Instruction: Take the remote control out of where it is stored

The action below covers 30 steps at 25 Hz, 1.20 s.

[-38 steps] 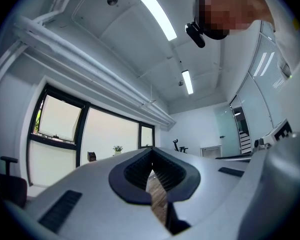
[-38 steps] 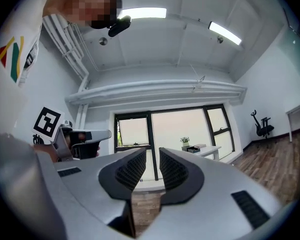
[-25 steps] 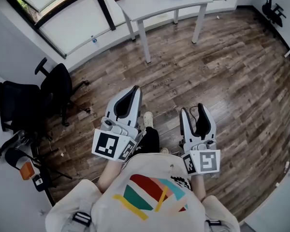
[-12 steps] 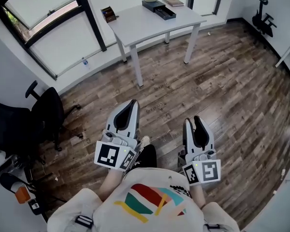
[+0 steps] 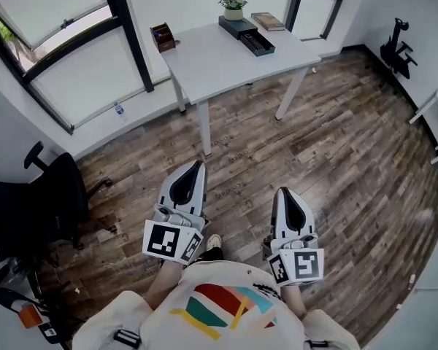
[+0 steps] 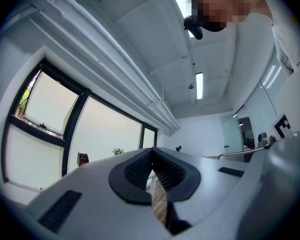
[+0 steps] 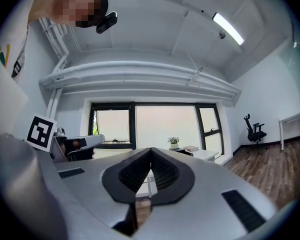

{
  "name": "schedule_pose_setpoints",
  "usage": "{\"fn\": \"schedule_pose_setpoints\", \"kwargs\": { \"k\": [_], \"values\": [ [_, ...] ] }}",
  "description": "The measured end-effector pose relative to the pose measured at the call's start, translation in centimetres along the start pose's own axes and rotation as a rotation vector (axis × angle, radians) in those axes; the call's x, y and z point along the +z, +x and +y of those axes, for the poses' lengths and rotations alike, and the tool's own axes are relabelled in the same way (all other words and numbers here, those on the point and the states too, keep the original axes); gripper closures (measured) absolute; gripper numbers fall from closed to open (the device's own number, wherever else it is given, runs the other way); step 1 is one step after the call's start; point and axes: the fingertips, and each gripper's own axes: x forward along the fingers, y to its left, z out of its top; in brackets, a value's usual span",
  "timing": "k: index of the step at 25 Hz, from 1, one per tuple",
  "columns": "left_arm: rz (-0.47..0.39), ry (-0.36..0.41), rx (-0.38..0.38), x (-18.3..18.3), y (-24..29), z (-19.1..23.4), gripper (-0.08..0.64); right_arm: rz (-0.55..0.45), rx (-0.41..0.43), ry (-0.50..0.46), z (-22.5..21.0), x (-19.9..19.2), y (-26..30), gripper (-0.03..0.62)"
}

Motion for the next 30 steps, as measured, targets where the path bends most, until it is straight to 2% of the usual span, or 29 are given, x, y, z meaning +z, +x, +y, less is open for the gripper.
{"fn": "schedule_pose_setpoints", "kwargs": {
  "k": [4, 8, 17, 24, 30],
  "values": [
    [-0.004, -0.004, -0.004, 0.3, 3.1, 5.1, 0.552, 0.030, -0.008, -0.018, 1.1, -0.9, 6.0, 0.588],
    [0.015, -0.056, -0.014, -0.6, 5.7, 8.3, 0.551, 0.053, -0.018, 0.005, 1.1, -1.6, 9.5, 0.588],
    [0.050, -0.036, -0.001, -3.7, 13.4, 11.0, 0.552, 0.087, -0.022, 0.047, -4.4, -4.4, 17.1, 0.588],
    [0.034, 0.004, 0.031, -3.1, 22.2, 13.2, 0.551, 0.095, -0.002, 0.043, -10.0, -3.3, 25.4, 0.588],
    [0.046, -0.006, 0.054, -4.9, 29.2, 14.8, 0.552, 0.123, 0.000, 0.040, -14.9, -3.7, 31.2, 0.588]
  ]
}}
